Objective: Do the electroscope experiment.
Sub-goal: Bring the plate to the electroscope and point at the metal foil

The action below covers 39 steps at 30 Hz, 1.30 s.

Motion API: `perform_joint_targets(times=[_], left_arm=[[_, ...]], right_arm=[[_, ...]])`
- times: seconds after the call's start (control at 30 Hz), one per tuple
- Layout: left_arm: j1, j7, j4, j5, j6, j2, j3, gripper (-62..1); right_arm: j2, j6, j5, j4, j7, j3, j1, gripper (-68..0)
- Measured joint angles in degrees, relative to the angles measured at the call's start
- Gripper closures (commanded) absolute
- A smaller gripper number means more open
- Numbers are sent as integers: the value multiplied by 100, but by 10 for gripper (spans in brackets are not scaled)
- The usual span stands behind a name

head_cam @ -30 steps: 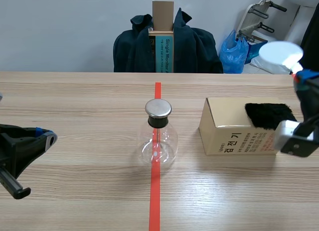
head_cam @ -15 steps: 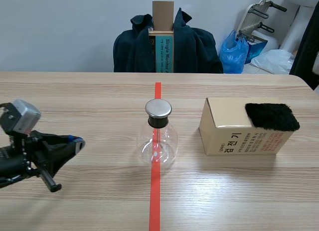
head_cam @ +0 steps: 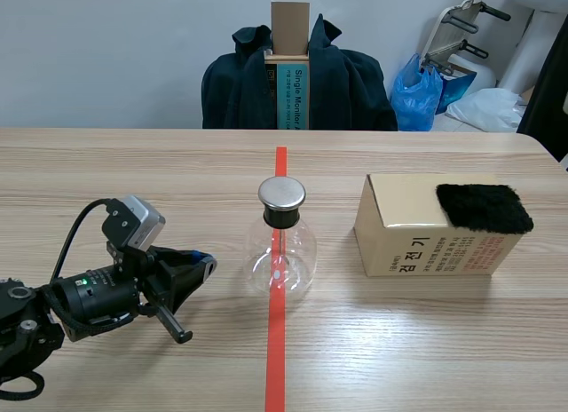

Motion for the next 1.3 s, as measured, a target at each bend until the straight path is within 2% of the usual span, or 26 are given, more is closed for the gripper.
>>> perform_joint_targets(times=[0.13, 0.73, 0.9, 1.03, 1.1, 1.13, 1.23, 1.3], left_arm=[[-92, -146, -173, 127, -2, 2, 4, -32], [-140, -190, -175, 144, 42, 44, 168, -32], [-140, -203, -170, 144, 59, 111, 168, -32], [-140, -249, -168, 144, 59, 109, 168, -32], [-142, -249, -168, 144, 59, 109, 168, -32], [-142, -247, -168, 144, 59, 109, 168, -32], [-140, -247, -168, 144, 59, 109, 168, -32], [-142, -249, -168, 146, 59, 109, 168, -32]], right_arm=[[-2, 2, 0, 0, -2, 0, 0, -7], [-2, 2, -105, 0, -4, -2, 13, -7], [-4, 2, 2, 0, 365, -9, 39, -7], [-168, 7, 407, -2, 396, -221, 501, -7], [-367, 7, 409, -2, 396, -354, 859, -7], [-470, 46, 409, -2, 393, -433, 1021, -7], [-730, 605, 374, -4, 374, -761, 1386, -7], [-883, 828, 223, -17, 374, -1060, 1493, -7]])
